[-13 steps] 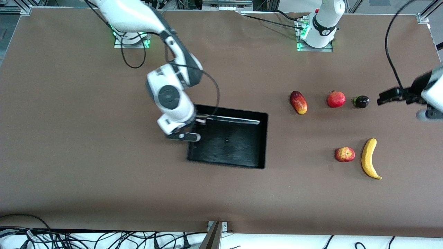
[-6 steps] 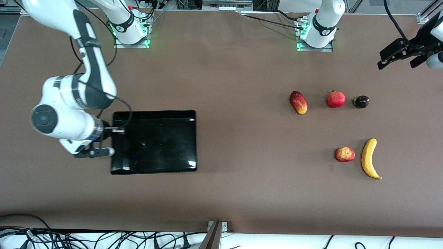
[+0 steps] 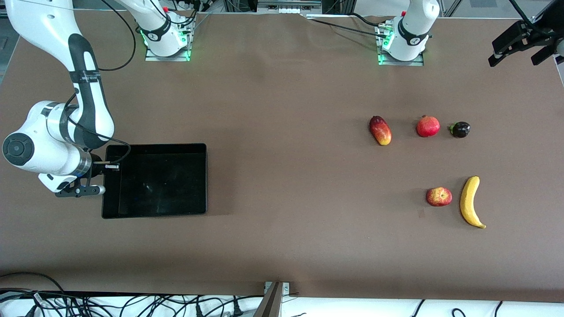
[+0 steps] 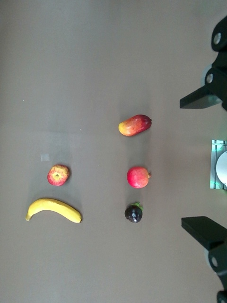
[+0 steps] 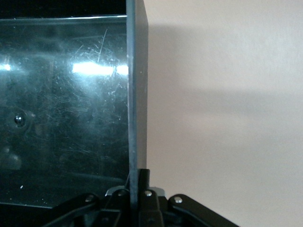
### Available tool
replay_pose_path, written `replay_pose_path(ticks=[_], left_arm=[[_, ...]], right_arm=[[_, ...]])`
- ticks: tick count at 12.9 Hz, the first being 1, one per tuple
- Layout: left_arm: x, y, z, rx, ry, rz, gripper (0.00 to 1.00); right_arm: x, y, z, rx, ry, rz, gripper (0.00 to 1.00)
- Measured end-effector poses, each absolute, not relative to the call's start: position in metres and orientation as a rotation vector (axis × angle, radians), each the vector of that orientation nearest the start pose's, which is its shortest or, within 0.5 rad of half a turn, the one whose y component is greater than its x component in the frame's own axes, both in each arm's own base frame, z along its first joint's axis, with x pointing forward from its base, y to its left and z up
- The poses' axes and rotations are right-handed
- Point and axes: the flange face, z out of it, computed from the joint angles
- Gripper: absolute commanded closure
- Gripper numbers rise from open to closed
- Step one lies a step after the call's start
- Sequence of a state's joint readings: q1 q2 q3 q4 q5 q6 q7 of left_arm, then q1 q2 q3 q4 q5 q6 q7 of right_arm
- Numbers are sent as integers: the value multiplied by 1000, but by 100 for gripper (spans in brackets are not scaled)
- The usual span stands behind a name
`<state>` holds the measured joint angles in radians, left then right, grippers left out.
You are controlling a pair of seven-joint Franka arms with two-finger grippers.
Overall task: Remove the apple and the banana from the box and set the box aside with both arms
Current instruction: 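Open the right gripper and release the box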
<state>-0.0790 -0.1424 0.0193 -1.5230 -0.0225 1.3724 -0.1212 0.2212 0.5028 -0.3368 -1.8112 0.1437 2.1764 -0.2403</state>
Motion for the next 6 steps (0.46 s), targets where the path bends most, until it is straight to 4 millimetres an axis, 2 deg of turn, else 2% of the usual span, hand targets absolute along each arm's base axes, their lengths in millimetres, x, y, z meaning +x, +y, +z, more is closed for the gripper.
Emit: replay_pose_path(ticks=[2, 3, 5, 6], left_arm=[[484, -40, 701, -3164, -68, 28, 0], [484, -42, 698, -3163, -73, 37, 0], [484, -41, 694, -3162, -87, 54, 0], [484, -41, 693, -3161, -91, 60, 0]], right_arm=[[626, -59, 254, -3155, -74, 177, 11], [624, -59, 252, -3155, -72, 181, 0], [626, -58, 260, -3154, -74, 158, 0], [629, -55, 272, -3149, -82, 128, 0]])
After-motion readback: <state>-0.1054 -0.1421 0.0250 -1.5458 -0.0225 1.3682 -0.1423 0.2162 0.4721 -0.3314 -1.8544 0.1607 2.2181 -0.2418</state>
